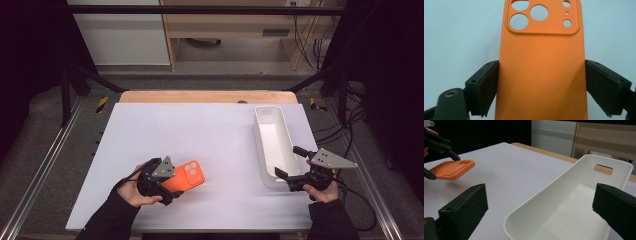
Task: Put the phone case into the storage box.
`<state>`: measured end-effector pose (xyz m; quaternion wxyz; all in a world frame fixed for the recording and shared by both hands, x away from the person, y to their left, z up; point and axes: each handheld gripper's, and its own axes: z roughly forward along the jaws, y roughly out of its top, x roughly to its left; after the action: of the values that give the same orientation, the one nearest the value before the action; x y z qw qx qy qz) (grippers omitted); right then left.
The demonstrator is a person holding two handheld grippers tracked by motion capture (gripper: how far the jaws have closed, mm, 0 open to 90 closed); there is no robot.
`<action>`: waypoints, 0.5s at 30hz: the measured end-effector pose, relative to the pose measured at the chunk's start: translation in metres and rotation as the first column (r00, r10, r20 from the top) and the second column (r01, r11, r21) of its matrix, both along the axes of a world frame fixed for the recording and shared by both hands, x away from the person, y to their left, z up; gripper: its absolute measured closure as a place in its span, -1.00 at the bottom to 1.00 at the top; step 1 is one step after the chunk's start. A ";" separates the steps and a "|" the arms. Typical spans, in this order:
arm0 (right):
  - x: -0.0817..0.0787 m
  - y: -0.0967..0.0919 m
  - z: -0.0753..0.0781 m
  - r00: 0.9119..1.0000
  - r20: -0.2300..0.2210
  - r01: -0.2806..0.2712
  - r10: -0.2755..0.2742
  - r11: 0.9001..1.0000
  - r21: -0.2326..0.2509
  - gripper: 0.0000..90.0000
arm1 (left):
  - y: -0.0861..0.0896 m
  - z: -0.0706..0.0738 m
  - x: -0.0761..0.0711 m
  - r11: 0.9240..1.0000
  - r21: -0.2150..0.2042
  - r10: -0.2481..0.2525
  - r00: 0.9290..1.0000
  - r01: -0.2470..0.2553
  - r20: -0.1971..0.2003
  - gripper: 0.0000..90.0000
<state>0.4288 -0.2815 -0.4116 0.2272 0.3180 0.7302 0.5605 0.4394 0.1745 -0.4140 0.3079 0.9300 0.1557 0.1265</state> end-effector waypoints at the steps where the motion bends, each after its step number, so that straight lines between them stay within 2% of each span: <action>1: 0.000 0.001 0.000 1.000 0.003 -0.002 0.002 1.000 -0.006 -0.99 | -0.001 0.000 -0.001 1.000 0.000 -0.003 1.000 0.003 0.001 -0.66; 8: -0.002 0.010 0.002 0.999 0.019 -0.032 0.033 0.999 -0.043 -0.99 | -0.003 0.003 -0.002 1.000 -0.006 -0.020 1.000 0.020 0.009 -0.66; 15: -0.004 0.024 0.005 0.996 0.027 -0.077 0.079 0.993 -0.093 -0.99 | -0.008 0.005 -0.002 0.999 -0.005 -0.038 0.999 0.039 0.020 -0.66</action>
<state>0.4248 -0.2570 -0.4065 0.2305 0.2699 0.7635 0.5395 0.4369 0.1669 -0.4088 0.3143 0.9307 0.1349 0.1296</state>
